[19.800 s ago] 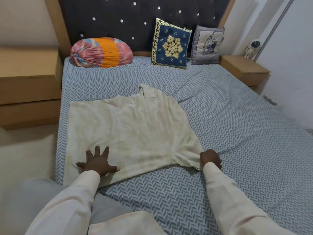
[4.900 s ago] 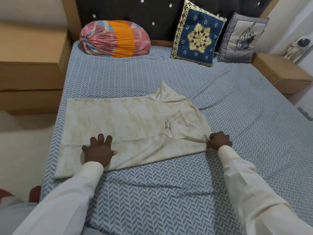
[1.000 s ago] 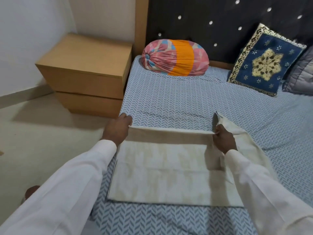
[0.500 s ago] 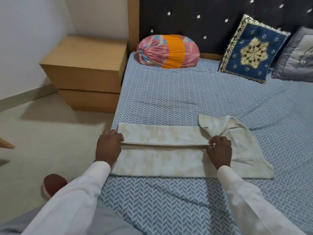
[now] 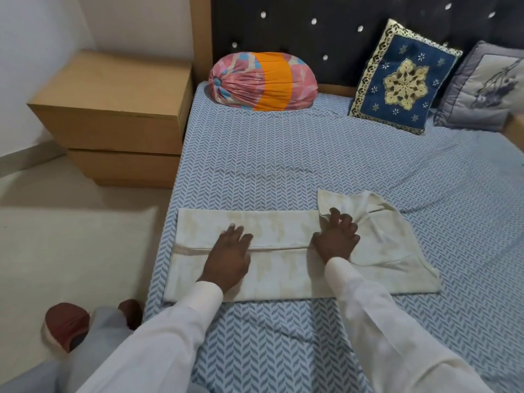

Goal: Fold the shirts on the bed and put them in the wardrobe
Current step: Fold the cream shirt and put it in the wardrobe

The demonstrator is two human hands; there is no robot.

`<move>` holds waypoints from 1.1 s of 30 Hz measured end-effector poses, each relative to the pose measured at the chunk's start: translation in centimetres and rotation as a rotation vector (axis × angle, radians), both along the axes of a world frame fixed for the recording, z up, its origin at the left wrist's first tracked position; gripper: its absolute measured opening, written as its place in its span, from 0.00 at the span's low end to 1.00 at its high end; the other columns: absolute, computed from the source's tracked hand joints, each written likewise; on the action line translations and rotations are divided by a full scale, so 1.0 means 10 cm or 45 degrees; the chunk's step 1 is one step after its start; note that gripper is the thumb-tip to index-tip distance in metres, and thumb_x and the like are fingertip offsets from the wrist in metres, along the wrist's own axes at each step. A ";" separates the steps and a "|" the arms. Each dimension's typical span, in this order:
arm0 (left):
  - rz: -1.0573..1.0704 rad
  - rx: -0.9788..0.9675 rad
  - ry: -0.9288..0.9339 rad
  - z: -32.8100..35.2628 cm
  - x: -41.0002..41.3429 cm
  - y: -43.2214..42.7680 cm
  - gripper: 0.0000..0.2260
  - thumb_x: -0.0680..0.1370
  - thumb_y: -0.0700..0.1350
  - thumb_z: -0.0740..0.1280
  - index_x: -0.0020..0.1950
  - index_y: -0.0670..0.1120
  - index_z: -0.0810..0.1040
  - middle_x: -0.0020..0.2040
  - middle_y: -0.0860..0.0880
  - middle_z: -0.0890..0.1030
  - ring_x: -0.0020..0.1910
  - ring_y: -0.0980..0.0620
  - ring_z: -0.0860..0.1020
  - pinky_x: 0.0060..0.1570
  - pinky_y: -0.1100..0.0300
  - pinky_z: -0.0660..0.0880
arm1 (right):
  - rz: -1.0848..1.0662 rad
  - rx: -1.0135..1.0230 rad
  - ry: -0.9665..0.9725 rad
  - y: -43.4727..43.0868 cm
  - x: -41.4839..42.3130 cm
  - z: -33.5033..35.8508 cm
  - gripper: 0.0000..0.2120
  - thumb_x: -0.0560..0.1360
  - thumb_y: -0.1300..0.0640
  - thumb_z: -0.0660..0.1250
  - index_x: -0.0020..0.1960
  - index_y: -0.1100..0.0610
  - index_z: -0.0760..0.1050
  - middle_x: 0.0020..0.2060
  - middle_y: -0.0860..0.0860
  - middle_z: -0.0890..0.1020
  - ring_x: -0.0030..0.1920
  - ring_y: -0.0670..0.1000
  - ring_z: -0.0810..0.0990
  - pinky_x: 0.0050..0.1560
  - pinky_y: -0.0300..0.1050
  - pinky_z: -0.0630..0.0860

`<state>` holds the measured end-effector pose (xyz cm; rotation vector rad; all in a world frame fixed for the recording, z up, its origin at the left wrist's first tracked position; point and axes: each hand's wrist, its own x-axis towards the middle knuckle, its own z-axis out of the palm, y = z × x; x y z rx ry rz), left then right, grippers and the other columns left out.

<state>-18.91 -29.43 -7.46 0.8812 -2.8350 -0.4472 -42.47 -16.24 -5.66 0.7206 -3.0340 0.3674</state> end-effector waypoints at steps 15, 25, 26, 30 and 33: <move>0.048 -0.324 0.285 -0.04 0.62 -0.51 0.08 0.74 0.41 0.62 0.47 0.44 0.80 0.41 0.45 0.79 0.40 0.42 0.75 0.46 0.52 0.68 | -0.359 -0.801 -0.352 0.44 -0.51 0.20 0.21 0.70 0.56 0.68 0.61 0.51 0.67 0.50 0.59 0.81 0.51 0.60 0.80 0.54 0.52 0.76; 0.163 -0.226 0.116 0.08 0.59 -0.34 0.16 0.65 0.41 0.62 0.50 0.45 0.80 0.52 0.45 0.80 0.55 0.42 0.77 0.69 0.42 0.62 | -0.291 -0.474 -0.277 0.55 -0.25 0.09 0.29 0.70 0.56 0.70 0.68 0.56 0.64 0.63 0.61 0.72 0.61 0.65 0.72 0.58 0.55 0.70; 0.178 -0.179 0.083 0.11 0.48 -0.28 0.21 0.67 0.44 0.60 0.57 0.43 0.80 0.60 0.41 0.78 0.62 0.40 0.75 0.72 0.41 0.60 | -0.255 -0.356 -0.161 0.50 -0.24 0.12 0.33 0.68 0.54 0.72 0.70 0.55 0.64 0.65 0.61 0.69 0.64 0.65 0.69 0.60 0.57 0.68; 0.072 0.121 -0.172 0.22 -0.11 0.03 0.38 0.73 0.64 0.41 0.80 0.47 0.51 0.79 0.39 0.46 0.79 0.39 0.46 0.76 0.44 0.44 | 0.060 0.105 0.221 0.12 -0.34 0.15 0.35 0.67 0.52 0.70 0.72 0.52 0.64 0.69 0.57 0.66 0.69 0.61 0.63 0.65 0.60 0.60; 0.010 0.284 -0.487 0.14 -0.36 0.21 0.39 0.74 0.72 0.42 0.79 0.53 0.36 0.78 0.43 0.33 0.76 0.40 0.33 0.73 0.41 0.35 | 0.342 0.412 0.335 -0.14 -0.48 0.03 0.23 0.77 0.52 0.60 0.71 0.51 0.65 0.69 0.56 0.69 0.68 0.61 0.65 0.66 0.61 0.59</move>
